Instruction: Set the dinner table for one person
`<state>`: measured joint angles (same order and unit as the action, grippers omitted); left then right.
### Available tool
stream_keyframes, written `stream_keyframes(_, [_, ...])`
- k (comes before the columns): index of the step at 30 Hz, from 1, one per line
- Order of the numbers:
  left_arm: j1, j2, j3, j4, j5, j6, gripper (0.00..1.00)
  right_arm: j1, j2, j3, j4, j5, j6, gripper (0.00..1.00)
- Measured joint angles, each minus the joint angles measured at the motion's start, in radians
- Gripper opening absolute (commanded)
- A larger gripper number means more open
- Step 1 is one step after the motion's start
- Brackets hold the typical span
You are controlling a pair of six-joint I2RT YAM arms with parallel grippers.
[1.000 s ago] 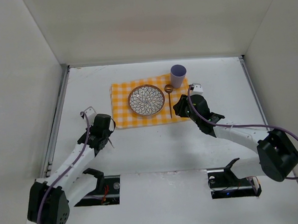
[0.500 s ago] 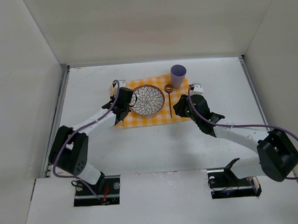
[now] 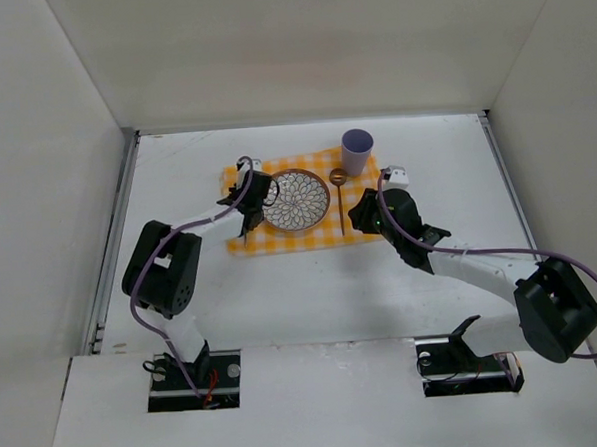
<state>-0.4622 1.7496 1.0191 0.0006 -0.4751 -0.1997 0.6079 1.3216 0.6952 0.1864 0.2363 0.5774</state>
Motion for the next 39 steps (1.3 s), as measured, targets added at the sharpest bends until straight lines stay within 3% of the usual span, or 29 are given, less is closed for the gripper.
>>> stream_keyframes(15, [0.002, 0.075, 0.05, 0.033, 0.002, 0.019, 0.05, 0.0, 0.009, -0.004, 0.0, 0.0, 0.0, 0.37])
stream_keyframes(25, [0.008, 0.06, 0.039, 0.04, -0.013, 0.001, 0.29, 0.0, 0.009, -0.005, 0.0, 0.0, 0.003, 0.47])
stream_keyframes(31, [-0.027, -0.14, -0.068, 0.039, -0.026, -0.06, 0.34, 0.0, 0.008, -0.005, 0.001, 0.0, 0.003, 0.49])
stream_keyframes(39, [-0.016, -0.583, -0.325, 0.064, -0.024, -0.275, 0.34, 0.0, -0.051, -0.043, 0.008, 0.029, 0.013, 0.18])
